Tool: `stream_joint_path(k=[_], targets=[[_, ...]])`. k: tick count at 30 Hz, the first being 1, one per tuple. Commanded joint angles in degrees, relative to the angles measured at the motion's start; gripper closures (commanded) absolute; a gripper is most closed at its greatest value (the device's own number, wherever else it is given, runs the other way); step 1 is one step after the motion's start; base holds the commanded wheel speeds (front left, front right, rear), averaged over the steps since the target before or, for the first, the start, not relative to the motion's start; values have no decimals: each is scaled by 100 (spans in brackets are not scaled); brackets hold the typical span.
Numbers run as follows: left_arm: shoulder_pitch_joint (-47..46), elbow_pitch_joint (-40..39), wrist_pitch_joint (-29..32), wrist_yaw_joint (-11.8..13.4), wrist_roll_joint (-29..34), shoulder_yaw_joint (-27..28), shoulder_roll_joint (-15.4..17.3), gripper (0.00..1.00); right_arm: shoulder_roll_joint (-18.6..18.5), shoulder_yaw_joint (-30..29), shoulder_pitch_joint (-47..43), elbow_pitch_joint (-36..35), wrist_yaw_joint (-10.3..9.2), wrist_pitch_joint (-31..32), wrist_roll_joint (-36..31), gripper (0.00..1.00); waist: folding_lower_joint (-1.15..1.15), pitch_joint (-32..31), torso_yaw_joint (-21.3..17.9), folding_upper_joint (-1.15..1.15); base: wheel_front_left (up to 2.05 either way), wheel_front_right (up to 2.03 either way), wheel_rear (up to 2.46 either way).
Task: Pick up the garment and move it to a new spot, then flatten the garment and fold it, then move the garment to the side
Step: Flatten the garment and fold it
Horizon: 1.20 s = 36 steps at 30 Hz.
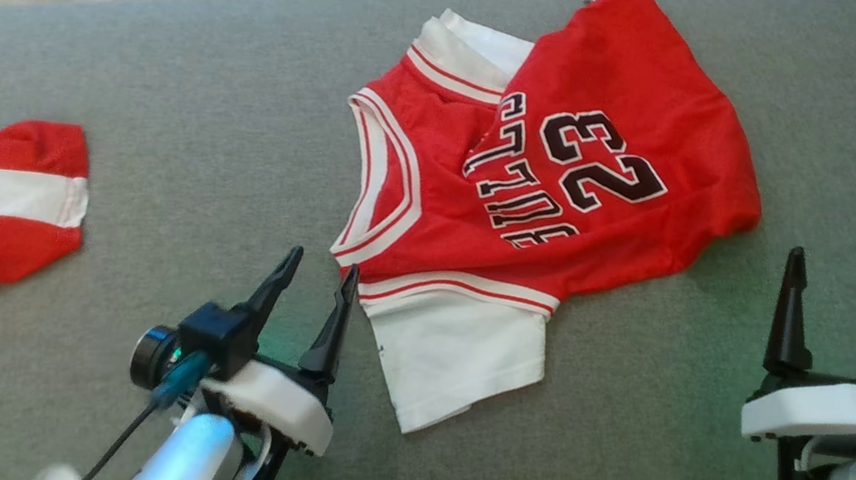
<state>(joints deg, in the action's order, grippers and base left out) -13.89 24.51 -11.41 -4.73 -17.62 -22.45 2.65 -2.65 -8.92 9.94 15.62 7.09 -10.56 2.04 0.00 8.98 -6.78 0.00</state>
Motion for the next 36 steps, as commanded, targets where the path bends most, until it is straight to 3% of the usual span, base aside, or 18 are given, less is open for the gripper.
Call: stream_joint_path(k=[1,9,17,18,19,29,36], targets=[[-348,79,177,55,-77,40,22,0,-23,202,94,-237,40,32,61,0,0,75,-92,0,0,0,0],[-791,890,820,326,-312,-276,22,0,-23,318,97,-292,40,18,131,0,0,237,-343,0,0,0,0],[-1040,1348,1186,272,-645,-515,22,1,-23,336,152,-301,40,-26,144,0,0,349,-535,0,0,0,0],[-1059,1383,1217,240,-669,-550,22,84,-23,333,162,-299,40,-33,140,0,0,353,-548,0,0,0,0],[-1077,1406,1211,229,-689,-563,22,100,-23,330,171,-299,40,-39,138,0,0,353,-556,0,0,0,0],[-1285,1402,86,761,-587,-178,245,100,-22,286,182,-266,40,-34,103,0,0,234,-353,0,0,0,0],[-1263,1287,-251,1043,-562,115,494,100,-22,325,150,-257,40,17,70,0,0,150,-122,0,0,0,0]])
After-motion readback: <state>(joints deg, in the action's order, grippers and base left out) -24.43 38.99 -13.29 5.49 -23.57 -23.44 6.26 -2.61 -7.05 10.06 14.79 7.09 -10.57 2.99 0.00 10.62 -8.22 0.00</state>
